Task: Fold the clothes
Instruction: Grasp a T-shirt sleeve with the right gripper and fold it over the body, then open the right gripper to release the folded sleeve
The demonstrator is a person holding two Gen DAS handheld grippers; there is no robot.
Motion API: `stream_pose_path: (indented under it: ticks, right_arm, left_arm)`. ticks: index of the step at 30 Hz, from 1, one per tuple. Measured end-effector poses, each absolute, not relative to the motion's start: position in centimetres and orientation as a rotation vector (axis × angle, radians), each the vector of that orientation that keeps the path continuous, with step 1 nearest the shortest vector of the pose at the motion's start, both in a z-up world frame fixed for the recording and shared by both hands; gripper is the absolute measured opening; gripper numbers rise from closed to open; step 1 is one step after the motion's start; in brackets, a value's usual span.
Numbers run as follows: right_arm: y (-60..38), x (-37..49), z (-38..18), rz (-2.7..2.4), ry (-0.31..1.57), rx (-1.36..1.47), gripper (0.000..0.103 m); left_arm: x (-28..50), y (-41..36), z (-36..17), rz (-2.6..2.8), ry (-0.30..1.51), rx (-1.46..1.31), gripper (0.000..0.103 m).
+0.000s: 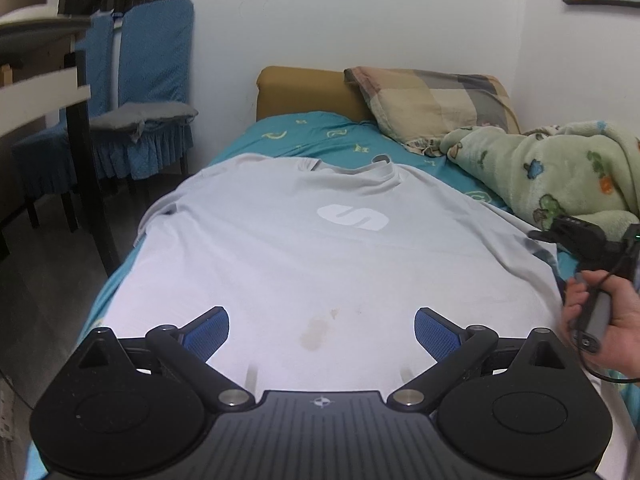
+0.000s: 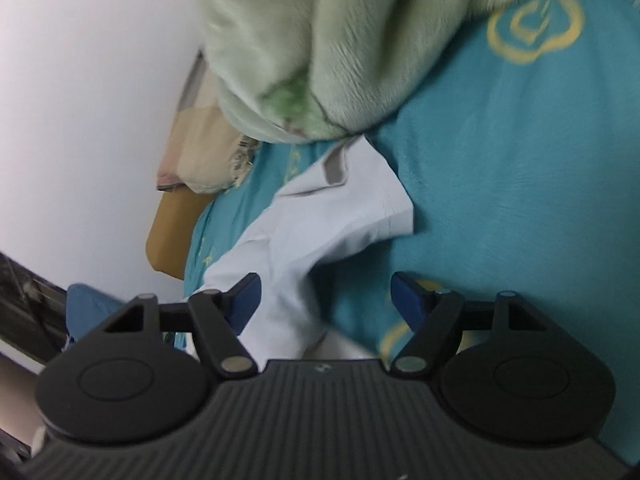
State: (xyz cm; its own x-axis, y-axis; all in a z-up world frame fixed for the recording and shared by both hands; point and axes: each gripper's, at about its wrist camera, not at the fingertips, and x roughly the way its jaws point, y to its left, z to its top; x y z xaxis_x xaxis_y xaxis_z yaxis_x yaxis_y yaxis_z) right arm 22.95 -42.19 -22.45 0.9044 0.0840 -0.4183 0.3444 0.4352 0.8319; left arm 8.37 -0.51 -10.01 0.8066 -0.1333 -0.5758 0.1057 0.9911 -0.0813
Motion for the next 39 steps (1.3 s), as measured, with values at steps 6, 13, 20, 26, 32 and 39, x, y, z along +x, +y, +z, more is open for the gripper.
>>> stream_pose_path:
  ticks: [6, 13, 20, 26, 32, 39]
  right_arm:
    - [-41.3, 29.6, -23.0, -0.121, 0.4, 1.006, 0.065]
    - [-40.0, 38.2, -20.8, -0.247, 0.531, 0.768, 0.064]
    - [-37.4, 39.2, -13.4, -0.34, 0.489, 0.44, 0.01]
    - [-30.7, 38.6, -6.6, -0.362, 0.396, 0.131, 0.01]
    - [-18.3, 39.0, -4.7, -0.263, 0.335, -0.198, 0.01]
    - [-4.8, 40.9, -10.5, -0.017, 0.403, -0.322, 0.012]
  left_arm:
    - [11.1, 0.4, -12.0, -0.099, 0.631, -0.134, 0.1]
    - [12.3, -0.8, -13.3, -0.147, 0.649, -0.127, 0.1]
    - [11.8, 1.3, -10.3, -0.124, 0.566, -0.211, 0.1]
    - [11.9, 6.0, -5.8, -0.072, 0.48, -0.273, 0.1]
    - [12.3, 11.1, -4.4, 0.054, 0.428, -0.276, 0.101]
    - [14.9, 14.0, -6.8, 0.113, 0.485, -0.324, 0.101]
